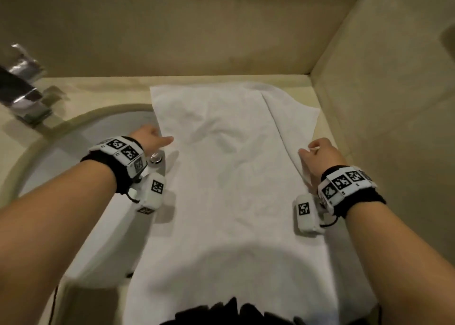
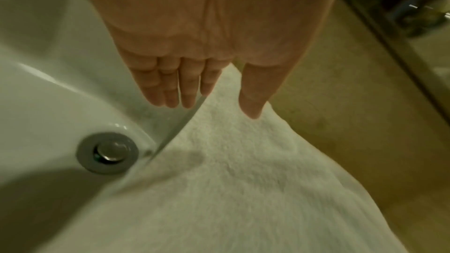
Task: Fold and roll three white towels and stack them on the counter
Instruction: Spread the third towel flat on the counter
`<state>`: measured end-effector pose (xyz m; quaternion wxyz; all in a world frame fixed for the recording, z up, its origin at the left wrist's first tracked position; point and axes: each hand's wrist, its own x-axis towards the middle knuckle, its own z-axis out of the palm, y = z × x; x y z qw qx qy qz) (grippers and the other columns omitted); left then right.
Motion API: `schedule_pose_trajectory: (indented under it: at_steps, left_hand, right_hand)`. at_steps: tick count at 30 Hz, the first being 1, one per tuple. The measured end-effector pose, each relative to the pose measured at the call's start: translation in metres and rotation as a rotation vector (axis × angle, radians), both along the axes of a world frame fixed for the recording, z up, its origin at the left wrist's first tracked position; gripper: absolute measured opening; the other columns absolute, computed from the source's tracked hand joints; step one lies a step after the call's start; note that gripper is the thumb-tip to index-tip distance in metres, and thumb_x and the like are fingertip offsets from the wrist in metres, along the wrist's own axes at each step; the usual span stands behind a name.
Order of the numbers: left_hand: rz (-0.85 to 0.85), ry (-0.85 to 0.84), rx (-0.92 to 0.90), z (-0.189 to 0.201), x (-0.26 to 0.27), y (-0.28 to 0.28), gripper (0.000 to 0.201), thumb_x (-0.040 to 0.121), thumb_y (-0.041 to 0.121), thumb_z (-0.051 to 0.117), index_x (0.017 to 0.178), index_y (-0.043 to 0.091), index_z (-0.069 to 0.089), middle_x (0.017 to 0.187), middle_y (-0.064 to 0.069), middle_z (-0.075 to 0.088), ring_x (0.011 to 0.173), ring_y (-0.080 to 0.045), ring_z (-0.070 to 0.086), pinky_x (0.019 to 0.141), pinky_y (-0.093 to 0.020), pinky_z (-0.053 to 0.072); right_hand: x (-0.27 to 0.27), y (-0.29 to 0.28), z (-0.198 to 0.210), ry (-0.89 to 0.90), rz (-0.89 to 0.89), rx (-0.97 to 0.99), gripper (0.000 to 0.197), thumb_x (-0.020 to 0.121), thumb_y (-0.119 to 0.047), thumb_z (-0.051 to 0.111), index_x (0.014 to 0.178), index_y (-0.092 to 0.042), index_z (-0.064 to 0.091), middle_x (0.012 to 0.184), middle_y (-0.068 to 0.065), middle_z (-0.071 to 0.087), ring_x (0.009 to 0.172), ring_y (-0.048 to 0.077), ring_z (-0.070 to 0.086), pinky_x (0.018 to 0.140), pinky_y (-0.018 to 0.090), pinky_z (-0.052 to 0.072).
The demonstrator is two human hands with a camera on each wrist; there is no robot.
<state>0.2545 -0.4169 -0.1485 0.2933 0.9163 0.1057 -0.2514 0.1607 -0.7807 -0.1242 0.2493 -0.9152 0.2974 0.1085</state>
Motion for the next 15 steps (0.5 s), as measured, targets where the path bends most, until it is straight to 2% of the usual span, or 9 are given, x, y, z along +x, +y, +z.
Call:
schedule_pose_trajectory:
  at_steps: [3, 5, 6, 8, 10, 11, 13, 14, 15]
  left_hand:
    - [0.208, 0.079, -0.248, -0.029, 0.027, -0.002, 0.057, 0.085, 0.037, 0.061, 0.123, -0.003, 0.049, 0.114, -0.019, 0.057, 0.105, -0.033, 0.056, 0.101, -0.045, 0.043]
    - [0.318, 0.076, -0.393, -0.038, 0.031, -0.004, 0.043, 0.086, 0.029, 0.06, 0.107, -0.008, 0.055, 0.093, -0.02, 0.054, 0.079, -0.031, 0.055, 0.084, -0.044, 0.047]
    - [0.342, 0.062, -0.41, -0.039, 0.034, -0.004, 0.04, 0.088, 0.028, 0.057, 0.102, -0.009, 0.054, 0.086, -0.02, 0.052, 0.066, -0.03, 0.051, 0.075, -0.043, 0.045]
    - [0.379, 0.017, -0.426, -0.037, 0.04, 0.006, 0.042, 0.092, 0.029, 0.051, 0.111, -0.008, 0.048, 0.075, -0.016, 0.05, 0.061, -0.028, 0.047, 0.075, -0.042, 0.043]
    - [0.448, -0.023, -0.466, -0.031, 0.045, 0.022, 0.034, 0.093, 0.029, 0.049, 0.111, 0.001, 0.052, 0.078, -0.009, 0.057, 0.072, -0.027, 0.053, 0.08, -0.042, 0.049]
    - [0.472, -0.048, -0.489, -0.029, 0.047, 0.032, 0.026, 0.093, 0.029, 0.048, 0.101, 0.005, 0.056, 0.071, -0.002, 0.062, 0.069, -0.024, 0.057, 0.074, -0.037, 0.053]
    - [0.497, -0.077, -0.52, -0.022, 0.047, 0.045, 0.023, 0.094, 0.025, 0.048, 0.076, 0.013, 0.055, 0.043, 0.012, 0.058, 0.044, -0.01, 0.057, 0.046, -0.018, 0.049]
    - [0.495, -0.077, -0.528, -0.019, 0.046, 0.047, 0.025, 0.094, 0.024, 0.048, 0.072, 0.015, 0.054, 0.039, 0.011, 0.056, 0.035, -0.004, 0.053, 0.038, -0.013, 0.044]
    - [0.489, -0.079, -0.53, -0.018, 0.045, 0.048, 0.025, 0.094, 0.023, 0.048, 0.071, 0.016, 0.054, 0.042, 0.008, 0.057, 0.033, -0.001, 0.052, 0.037, -0.012, 0.043]
  right_hand:
    - [0.016, -0.002, -0.002, -0.042, 0.031, 0.019, 0.027, 0.087, -0.025, 0.056, 0.108, -0.011, 0.047, 0.081, 0.001, 0.05, 0.082, 0.026, 0.051, 0.071, 0.027, 0.033]
    - [0.024, -0.001, 0.0, -0.081, 0.105, 0.021, 0.014, 0.088, -0.018, 0.054, 0.101, -0.014, 0.051, 0.069, -0.004, 0.044, 0.068, 0.018, 0.045, 0.064, 0.025, 0.028]
    - [0.031, -0.001, 0.002, -0.11, 0.141, 0.022, 0.01, 0.088, -0.015, 0.052, 0.098, -0.015, 0.053, 0.07, -0.004, 0.044, 0.067, 0.017, 0.044, 0.064, 0.025, 0.028]
    - [0.05, -0.005, 0.01, -0.199, 0.174, 0.002, 0.013, 0.088, -0.009, 0.049, 0.096, -0.015, 0.058, 0.084, 0.001, 0.051, 0.077, 0.02, 0.049, 0.071, 0.024, 0.033]
    - [0.072, -0.019, 0.02, -0.312, 0.141, -0.073, 0.021, 0.088, -0.003, 0.045, 0.098, -0.01, 0.062, 0.103, 0.013, 0.056, 0.089, 0.026, 0.054, 0.079, 0.027, 0.038]
    - [0.084, -0.027, 0.023, -0.338, 0.121, -0.114, 0.025, 0.088, 0.0, 0.043, 0.099, -0.008, 0.064, 0.11, 0.019, 0.056, 0.09, 0.028, 0.055, 0.081, 0.029, 0.04]
    - [0.099, -0.039, 0.023, -0.254, 0.101, -0.19, 0.03, 0.088, 0.001, 0.04, 0.102, -0.009, 0.064, 0.118, 0.024, 0.055, 0.095, 0.033, 0.056, 0.089, 0.033, 0.043]
    - [0.102, -0.041, 0.019, -0.163, 0.113, -0.226, 0.029, 0.088, 0.0, 0.041, 0.104, -0.009, 0.064, 0.123, 0.024, 0.052, 0.101, 0.037, 0.055, 0.095, 0.036, 0.043]
    - [0.104, -0.039, 0.015, -0.072, 0.13, -0.257, 0.027, 0.088, -0.003, 0.043, 0.107, -0.009, 0.062, 0.127, 0.024, 0.047, 0.108, 0.039, 0.052, 0.099, 0.038, 0.04]
